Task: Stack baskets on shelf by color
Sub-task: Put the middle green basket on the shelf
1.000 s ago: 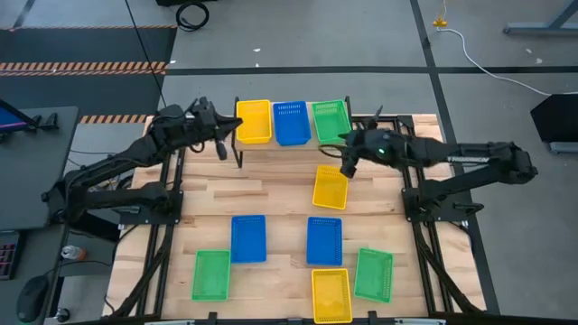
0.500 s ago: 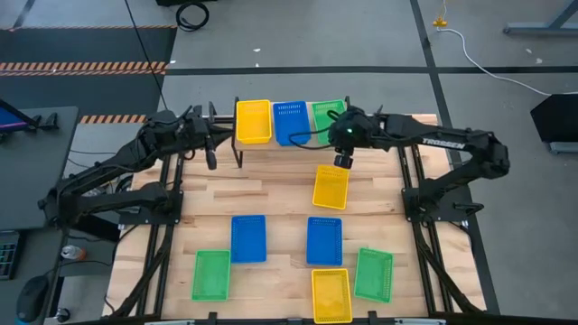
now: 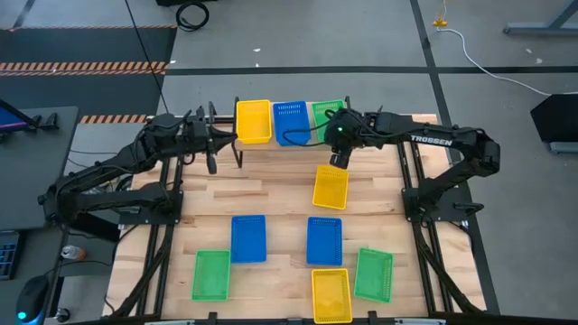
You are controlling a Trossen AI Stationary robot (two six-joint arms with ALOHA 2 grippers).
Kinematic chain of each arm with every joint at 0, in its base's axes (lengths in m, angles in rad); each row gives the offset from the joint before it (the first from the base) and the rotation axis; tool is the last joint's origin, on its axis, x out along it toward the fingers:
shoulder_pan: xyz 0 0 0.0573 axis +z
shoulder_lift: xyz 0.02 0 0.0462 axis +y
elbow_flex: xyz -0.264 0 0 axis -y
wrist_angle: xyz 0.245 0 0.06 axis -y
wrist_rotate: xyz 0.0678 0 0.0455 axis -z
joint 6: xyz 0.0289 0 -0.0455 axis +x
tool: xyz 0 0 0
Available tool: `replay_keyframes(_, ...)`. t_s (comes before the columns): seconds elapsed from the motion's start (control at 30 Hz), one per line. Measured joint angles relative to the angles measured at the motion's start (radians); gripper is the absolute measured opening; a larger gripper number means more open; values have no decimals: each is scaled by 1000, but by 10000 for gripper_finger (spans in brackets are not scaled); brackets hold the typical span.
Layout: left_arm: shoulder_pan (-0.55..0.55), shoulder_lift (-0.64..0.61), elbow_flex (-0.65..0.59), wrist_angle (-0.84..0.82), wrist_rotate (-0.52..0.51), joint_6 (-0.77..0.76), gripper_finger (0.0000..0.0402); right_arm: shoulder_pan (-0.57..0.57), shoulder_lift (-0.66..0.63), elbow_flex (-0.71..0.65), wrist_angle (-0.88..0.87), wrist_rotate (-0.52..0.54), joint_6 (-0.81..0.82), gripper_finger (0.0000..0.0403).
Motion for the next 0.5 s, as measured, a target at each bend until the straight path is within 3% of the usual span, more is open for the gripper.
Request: replay_keyframes(0.5,0,0,0,50,-1,38,31,0,0,0,75,-45,256,165)
